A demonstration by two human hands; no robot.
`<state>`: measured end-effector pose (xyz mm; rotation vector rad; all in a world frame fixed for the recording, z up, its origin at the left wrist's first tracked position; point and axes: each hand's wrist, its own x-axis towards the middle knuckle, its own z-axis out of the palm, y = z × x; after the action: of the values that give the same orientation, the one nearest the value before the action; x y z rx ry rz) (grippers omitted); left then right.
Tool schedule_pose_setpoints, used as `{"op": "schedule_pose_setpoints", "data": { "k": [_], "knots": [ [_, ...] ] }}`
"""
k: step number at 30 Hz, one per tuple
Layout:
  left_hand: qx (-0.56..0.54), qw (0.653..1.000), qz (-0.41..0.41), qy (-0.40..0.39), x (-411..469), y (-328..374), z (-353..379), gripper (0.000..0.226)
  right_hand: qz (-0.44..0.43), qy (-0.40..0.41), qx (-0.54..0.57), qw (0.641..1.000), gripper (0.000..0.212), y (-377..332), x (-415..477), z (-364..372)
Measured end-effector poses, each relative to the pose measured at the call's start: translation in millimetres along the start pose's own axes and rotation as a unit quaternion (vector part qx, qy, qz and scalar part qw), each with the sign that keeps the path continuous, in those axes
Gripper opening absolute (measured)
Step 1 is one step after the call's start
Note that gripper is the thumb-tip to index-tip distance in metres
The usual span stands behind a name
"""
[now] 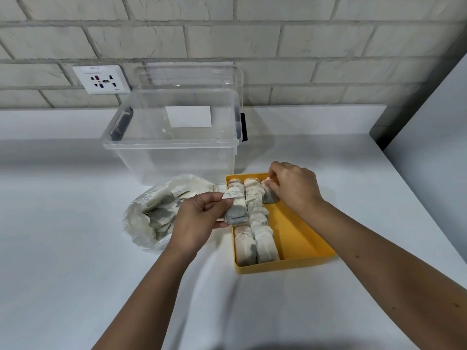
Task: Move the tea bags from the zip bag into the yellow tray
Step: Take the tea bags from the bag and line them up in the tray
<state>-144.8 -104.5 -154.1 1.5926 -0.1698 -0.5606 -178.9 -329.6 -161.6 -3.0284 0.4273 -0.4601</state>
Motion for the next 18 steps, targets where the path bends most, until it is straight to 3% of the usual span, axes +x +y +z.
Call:
{"op": "schedule_pose_setpoints", "data": {
  "k": [3,6,7,10,13,18],
  "knots": [
    [-0.017,1.0,-0.011,0.001,-1.6,1.8,1.7,0.012,0.03,0.038,0.173,0.984,0.02,-7.5,-13.4,-15.7],
    [-0.031,0.999,-0.017,-0.002,-2.3,3.5,5.4,0.01,0.062,-0.023,0.464,0.883,0.018,-23.7,-27.8,-37.8],
    [-0.029,0.999,-0.017,-0.006,-2.4,3.9,6.8,0.009,0.06,-0.047,0.501,0.862,0.02,-26.9,-31.6,-40.6],
    [-0.01,1.0,-0.011,-0.025,-4.0,5.2,11.3,0.013,0.011,-0.06,0.458,0.887,0.026,-27.9,-39.2,-38.0],
    [-0.014,0.999,-0.012,-0.038,-8.0,8.6,15.8,0.016,-0.004,-0.027,0.445,0.895,0.013,-26.5,-42.1,-36.9],
    [-0.031,0.998,-0.029,-0.037,-11.3,12.2,21.0,0.021,0.062,-0.031,0.509,0.858,0.007,-24.1,-45.6,-41.1]
  ]
}}
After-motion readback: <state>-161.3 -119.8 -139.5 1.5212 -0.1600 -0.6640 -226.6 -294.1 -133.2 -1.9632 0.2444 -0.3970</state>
